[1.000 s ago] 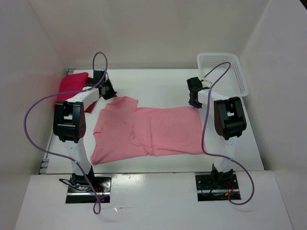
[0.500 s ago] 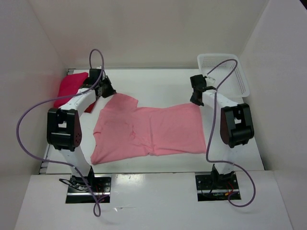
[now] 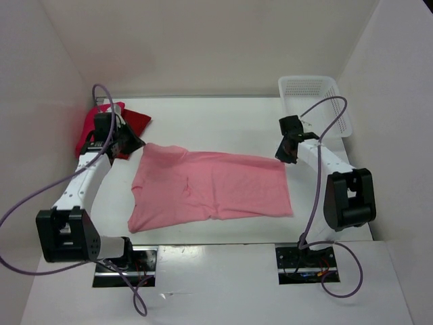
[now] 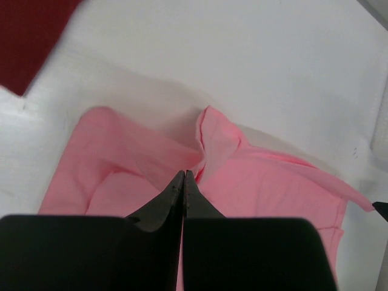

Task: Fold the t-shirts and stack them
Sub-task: Grap the side of the flattened tshirt furthest away from the robot with both arms, then fold the other side of the tshirt into a rectangle

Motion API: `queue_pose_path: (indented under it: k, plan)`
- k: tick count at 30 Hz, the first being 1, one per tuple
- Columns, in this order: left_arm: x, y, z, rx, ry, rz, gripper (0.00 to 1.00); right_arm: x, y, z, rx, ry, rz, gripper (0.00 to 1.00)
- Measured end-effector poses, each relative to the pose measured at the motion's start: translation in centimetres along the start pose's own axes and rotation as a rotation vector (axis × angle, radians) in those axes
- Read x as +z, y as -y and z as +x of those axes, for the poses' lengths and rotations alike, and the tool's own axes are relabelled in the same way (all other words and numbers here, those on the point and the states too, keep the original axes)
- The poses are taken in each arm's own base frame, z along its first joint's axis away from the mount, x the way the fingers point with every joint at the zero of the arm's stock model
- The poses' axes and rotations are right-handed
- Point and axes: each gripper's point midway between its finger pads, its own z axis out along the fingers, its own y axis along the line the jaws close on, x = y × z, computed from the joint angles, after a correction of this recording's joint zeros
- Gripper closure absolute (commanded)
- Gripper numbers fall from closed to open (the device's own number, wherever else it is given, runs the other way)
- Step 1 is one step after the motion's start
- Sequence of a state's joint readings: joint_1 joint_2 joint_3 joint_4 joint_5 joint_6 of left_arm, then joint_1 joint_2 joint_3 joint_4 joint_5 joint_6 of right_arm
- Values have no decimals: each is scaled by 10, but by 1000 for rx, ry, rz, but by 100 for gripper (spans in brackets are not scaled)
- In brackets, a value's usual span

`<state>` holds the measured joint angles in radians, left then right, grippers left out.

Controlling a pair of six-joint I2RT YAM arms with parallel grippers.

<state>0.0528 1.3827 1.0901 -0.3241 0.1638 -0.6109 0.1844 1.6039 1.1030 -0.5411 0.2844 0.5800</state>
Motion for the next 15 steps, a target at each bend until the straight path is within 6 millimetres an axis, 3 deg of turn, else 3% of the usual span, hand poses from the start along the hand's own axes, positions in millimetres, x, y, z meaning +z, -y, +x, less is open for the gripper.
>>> queue_pose_path:
  k: [5,8,15]
  plan:
    - [-41,-11,23,-13,-5,-4,100,-12,28,6,39,-41,-12,100]
    - [-54,-18,40,-19,-27,-11,100,-18,39,4,57,-49,-30,100]
    - [-71,-32,77,-44,-137,-62,100,-23,38,12,49,-82,-66,100]
